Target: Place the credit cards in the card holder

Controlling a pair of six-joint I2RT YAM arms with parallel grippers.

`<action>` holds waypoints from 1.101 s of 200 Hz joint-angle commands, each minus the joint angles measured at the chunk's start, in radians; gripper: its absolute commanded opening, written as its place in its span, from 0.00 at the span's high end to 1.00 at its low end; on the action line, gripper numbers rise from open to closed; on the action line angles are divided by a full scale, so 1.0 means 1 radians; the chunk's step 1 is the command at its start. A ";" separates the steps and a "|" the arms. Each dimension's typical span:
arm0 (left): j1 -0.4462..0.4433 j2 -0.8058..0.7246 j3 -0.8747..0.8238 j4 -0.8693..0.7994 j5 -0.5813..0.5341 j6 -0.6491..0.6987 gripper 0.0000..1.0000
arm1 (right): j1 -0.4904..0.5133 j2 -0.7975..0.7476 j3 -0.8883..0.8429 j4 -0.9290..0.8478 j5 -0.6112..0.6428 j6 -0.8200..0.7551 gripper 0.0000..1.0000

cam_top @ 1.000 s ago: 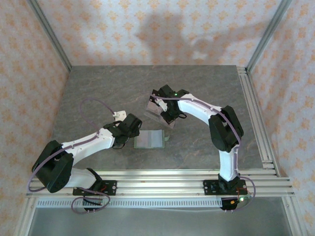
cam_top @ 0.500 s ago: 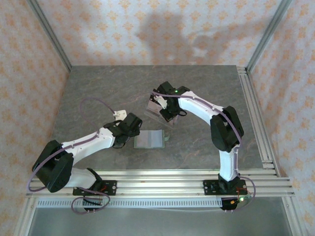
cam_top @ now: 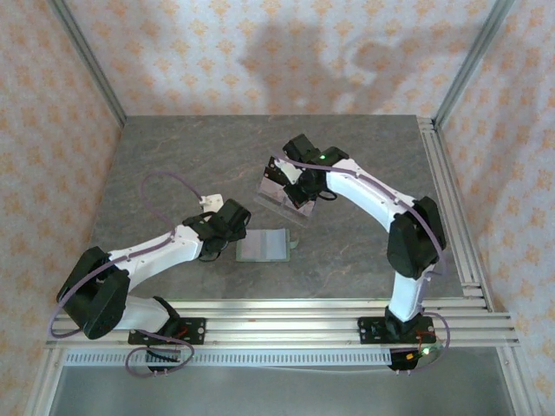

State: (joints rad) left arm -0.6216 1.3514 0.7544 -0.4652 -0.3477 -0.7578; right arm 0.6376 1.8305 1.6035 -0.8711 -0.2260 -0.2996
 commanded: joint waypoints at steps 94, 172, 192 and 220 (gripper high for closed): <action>0.005 -0.015 -0.020 -0.059 0.034 0.034 0.00 | -0.005 -0.263 -0.251 0.320 -0.234 0.409 1.00; -0.080 0.043 -0.031 -0.038 0.108 0.076 0.00 | 0.040 -0.425 -0.685 0.817 -0.272 0.803 1.00; -0.108 0.075 -0.028 -0.034 0.101 0.070 0.00 | 0.052 -0.436 -0.770 0.924 -0.277 0.869 1.00; -0.124 0.108 -0.026 -0.034 0.080 0.052 0.00 | 0.071 -0.425 -0.841 1.023 -0.283 0.925 1.00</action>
State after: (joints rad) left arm -0.7345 1.4372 0.7261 -0.4858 -0.2390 -0.7052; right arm 0.6930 1.4231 0.7994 -0.0254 -0.4984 0.5301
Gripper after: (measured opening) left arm 0.998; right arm 0.040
